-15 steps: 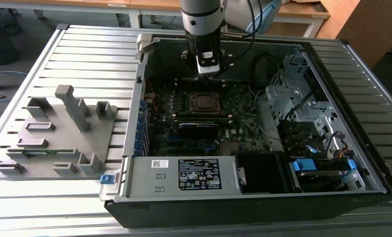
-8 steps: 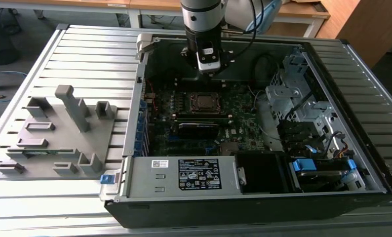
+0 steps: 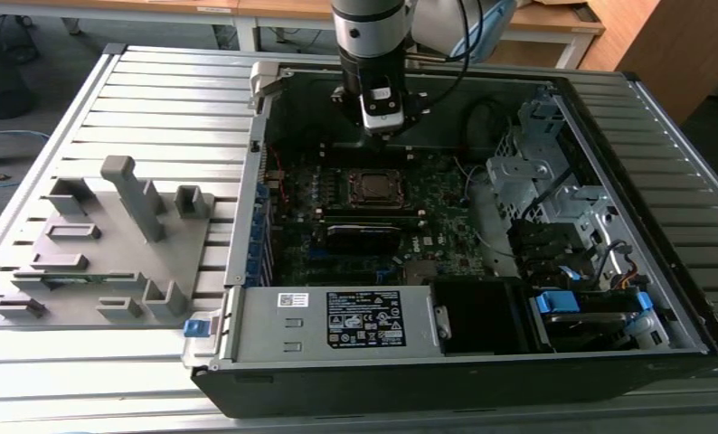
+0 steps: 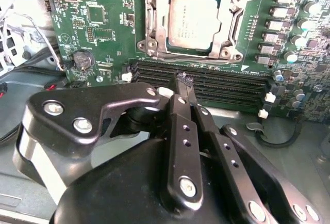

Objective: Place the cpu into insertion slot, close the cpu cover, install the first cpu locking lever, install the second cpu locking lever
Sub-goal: 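Install the first cpu locking lever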

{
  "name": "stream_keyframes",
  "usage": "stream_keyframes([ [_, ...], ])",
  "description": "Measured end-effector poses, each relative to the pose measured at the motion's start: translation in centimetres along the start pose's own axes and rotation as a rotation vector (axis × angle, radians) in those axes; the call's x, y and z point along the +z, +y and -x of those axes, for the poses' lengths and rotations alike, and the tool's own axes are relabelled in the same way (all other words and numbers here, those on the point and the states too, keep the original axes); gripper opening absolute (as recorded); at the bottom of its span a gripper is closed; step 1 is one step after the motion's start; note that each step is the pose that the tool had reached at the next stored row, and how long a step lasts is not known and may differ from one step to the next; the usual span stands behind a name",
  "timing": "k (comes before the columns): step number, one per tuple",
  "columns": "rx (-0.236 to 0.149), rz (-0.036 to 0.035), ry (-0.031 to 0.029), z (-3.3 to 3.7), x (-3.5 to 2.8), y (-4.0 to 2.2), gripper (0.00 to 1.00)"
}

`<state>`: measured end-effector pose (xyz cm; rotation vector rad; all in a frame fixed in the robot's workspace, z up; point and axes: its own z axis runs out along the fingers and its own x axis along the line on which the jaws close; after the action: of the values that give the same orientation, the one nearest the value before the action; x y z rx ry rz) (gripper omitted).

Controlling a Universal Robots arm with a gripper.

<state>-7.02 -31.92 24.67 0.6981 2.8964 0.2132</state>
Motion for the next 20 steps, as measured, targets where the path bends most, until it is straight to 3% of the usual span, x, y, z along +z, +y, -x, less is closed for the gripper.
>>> stream_keyframes([
  [3, 0.002, -0.0077, 0.0146, -0.01, 0.03, 0.00, 0.11],
  [8, 0.008, -0.0334, 0.0637, -0.02, 0.13, -0.02, 0.11],
  [9, 0.008, -0.0358, 0.0680, -0.02, 0.13, -0.02, 0.11],
  [16, 0.007, -0.0335, 0.0702, -0.02, 0.15, -0.02, 0.11],
  [20, -0.034, -0.0303, 0.0767, 0.00, 0.15, -0.02, 0.11],
])
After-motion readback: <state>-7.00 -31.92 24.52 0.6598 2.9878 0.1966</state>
